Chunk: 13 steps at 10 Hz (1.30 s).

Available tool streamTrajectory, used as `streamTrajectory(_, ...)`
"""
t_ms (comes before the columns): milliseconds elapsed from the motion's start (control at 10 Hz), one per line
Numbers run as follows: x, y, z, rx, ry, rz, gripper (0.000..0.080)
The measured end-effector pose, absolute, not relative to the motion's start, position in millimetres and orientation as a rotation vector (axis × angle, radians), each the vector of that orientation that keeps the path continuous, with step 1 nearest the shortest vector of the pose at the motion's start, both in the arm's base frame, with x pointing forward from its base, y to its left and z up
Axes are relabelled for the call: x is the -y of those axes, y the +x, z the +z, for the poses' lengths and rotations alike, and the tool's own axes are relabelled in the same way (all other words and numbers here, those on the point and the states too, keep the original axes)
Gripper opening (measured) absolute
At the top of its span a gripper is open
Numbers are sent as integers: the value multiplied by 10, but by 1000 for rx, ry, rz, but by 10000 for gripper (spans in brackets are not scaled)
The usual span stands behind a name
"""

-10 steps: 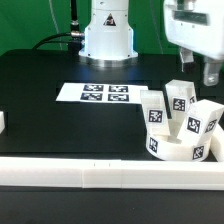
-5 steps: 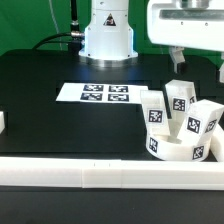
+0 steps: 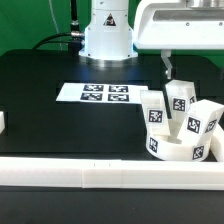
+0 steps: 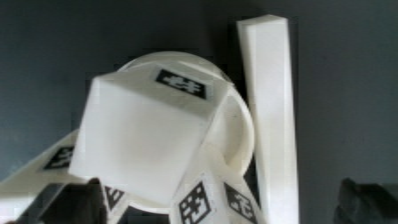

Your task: Assemble stool

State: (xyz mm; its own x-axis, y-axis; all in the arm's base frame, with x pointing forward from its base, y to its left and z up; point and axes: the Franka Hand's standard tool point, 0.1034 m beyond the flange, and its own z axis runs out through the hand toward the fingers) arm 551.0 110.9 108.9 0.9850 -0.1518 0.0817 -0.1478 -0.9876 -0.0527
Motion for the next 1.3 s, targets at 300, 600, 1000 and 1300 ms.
streamTrajectory(300,-1105,5521,1095,271,-3107,-154,649)
streamTrajectory(600,-1068,5526,1060,869,-3008,-142,649)
streamTrajectory(1000,-1058,5498,1007,1054,-2981,-174,649)
streamTrajectory(1300,-1035,5507,891,1233,-2941,-189,649)
